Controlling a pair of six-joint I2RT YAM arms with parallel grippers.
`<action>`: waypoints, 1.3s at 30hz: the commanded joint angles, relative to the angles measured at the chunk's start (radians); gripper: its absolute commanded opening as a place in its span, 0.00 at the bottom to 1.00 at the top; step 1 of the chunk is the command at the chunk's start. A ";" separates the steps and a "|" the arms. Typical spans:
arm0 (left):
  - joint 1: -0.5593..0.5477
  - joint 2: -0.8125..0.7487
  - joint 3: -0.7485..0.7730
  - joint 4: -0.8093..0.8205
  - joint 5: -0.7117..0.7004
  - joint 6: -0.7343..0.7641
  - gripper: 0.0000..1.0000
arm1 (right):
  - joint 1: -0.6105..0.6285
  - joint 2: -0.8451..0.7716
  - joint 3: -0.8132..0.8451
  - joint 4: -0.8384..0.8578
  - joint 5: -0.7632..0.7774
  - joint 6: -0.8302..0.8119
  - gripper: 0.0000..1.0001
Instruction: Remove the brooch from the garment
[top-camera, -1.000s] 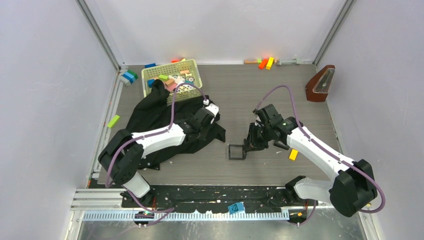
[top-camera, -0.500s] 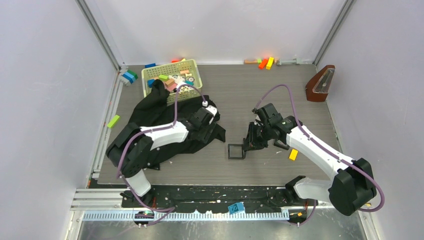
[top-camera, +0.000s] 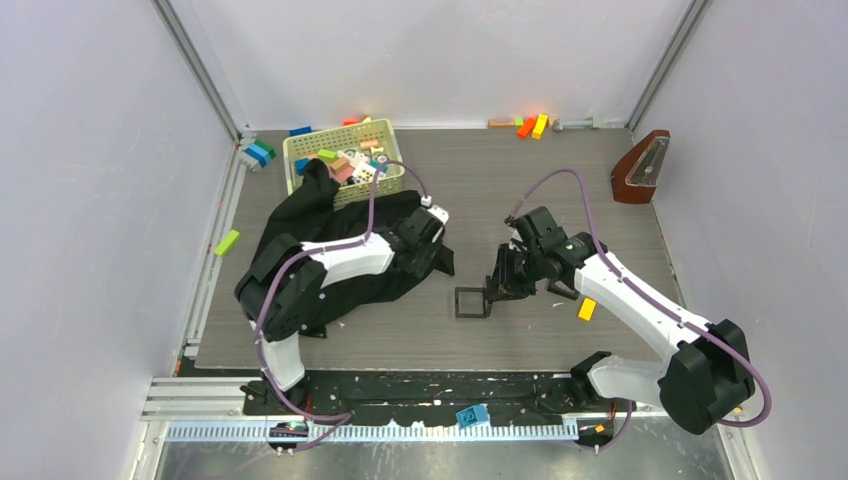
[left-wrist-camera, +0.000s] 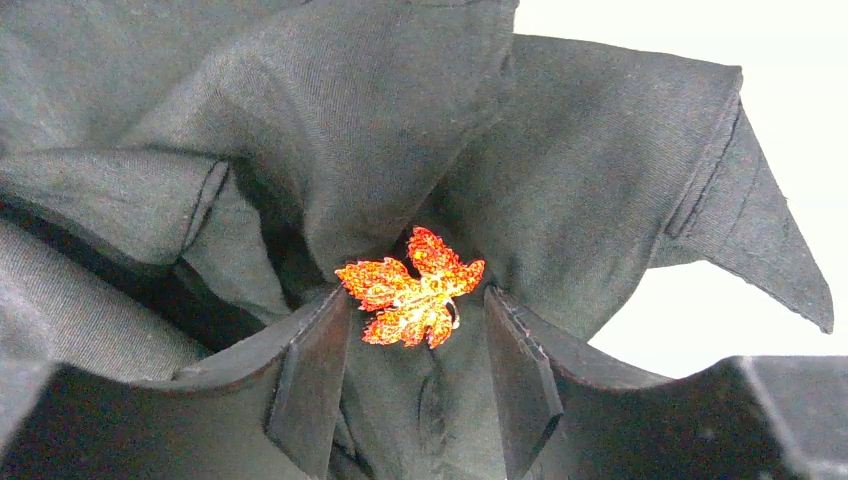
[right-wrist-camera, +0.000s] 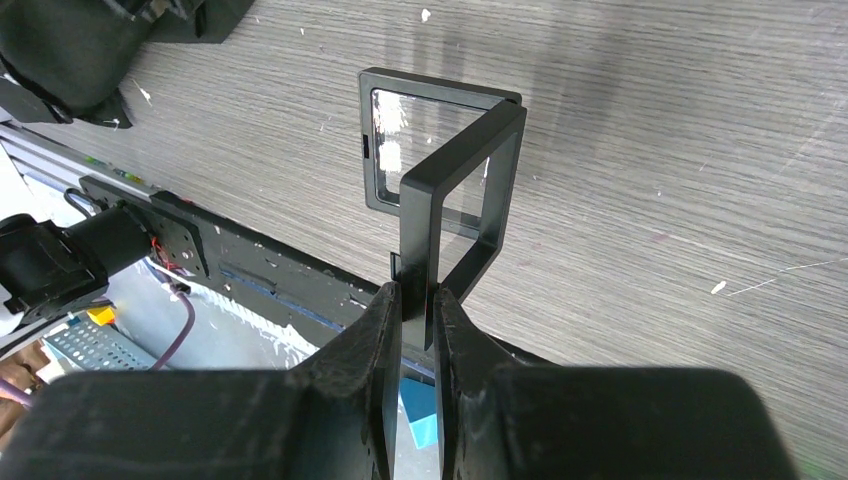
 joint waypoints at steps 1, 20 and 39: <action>0.002 0.091 0.068 -0.112 -0.077 -0.023 0.52 | -0.005 -0.042 0.015 0.010 -0.023 -0.012 0.06; 0.037 -0.180 -0.109 0.054 0.109 -0.066 0.25 | -0.012 -0.046 0.005 0.005 -0.017 -0.012 0.06; 0.004 -0.294 -0.255 0.362 0.540 -0.088 0.22 | -0.014 0.044 0.064 -0.004 0.017 -0.017 0.06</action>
